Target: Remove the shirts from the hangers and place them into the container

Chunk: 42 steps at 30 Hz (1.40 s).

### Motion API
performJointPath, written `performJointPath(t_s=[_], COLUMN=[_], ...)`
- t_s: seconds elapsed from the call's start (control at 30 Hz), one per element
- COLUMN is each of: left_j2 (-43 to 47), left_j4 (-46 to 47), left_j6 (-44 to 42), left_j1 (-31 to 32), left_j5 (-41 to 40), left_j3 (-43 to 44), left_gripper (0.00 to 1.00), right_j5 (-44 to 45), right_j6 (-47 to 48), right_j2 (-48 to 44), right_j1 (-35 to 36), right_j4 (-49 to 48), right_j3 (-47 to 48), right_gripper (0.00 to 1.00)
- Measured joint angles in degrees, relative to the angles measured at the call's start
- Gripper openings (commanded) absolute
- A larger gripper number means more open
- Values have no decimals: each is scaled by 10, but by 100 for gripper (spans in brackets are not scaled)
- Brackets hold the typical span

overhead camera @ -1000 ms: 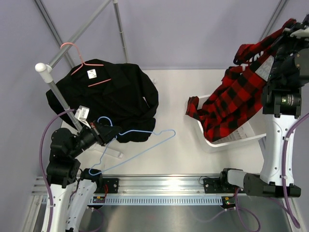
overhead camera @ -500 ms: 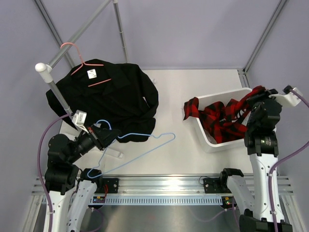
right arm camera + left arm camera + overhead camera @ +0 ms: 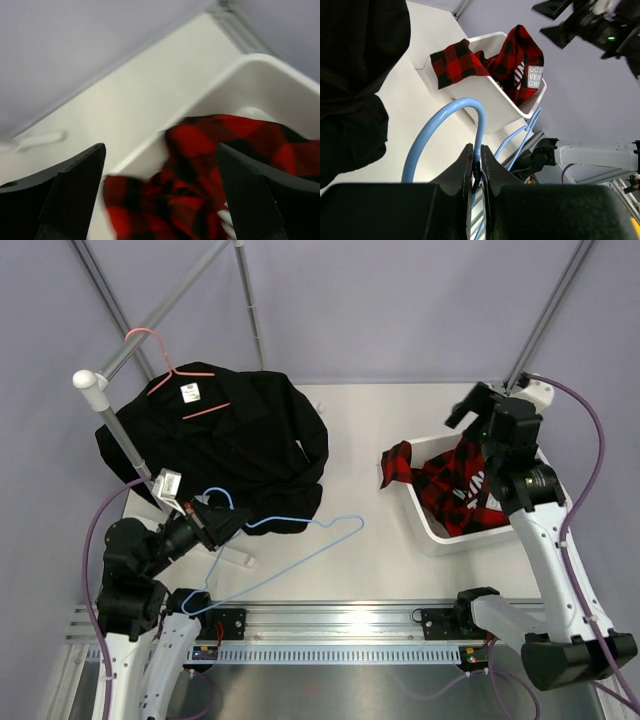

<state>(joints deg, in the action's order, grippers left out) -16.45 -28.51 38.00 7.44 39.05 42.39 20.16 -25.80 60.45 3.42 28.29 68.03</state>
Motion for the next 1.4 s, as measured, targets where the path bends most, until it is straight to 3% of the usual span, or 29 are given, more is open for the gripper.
performJointPath(t_s=[0.1, 0.3, 0.47, 0.63, 0.7, 1.23, 1.33, 1.4], left_j2=[-29, -100, -110, -112, -112, -94, -80, -76], left_j4=[3, -13, -34, -47, -57, -91, -87, -83], left_j6=[-7, -50, -86, -100, -104, -129, -121, -117], left_j1=[0, 1, 4, 5, 5, 6, 6, 7], left_j5=[0, -37, -69, -69, -67, 27, 47, 57], left_j3=[-4, -8, -4, 9, 19, 59, 58, 58], left_gripper=[0, 0, 0, 0, 0, 0, 0, 0], right_j5=[-12, -29, -132, -266, -318, -586, -609, -622], right_j6=[17, 20, 47, 93, 112, 166, 167, 169], right_j2=[-22, -33, 10, 106, 134, 134, 134, 134], right_j1=[117, 192, 277, 459, 500, 506, 506, 506], right_j4=[-3, 24, 23, 0, -10, -63, -69, -79], right_j3=[38, 31, 6, 21, 24, -8, -14, -18], right_gripper=[99, 100, 99, 93, 90, 77, 60, 13])
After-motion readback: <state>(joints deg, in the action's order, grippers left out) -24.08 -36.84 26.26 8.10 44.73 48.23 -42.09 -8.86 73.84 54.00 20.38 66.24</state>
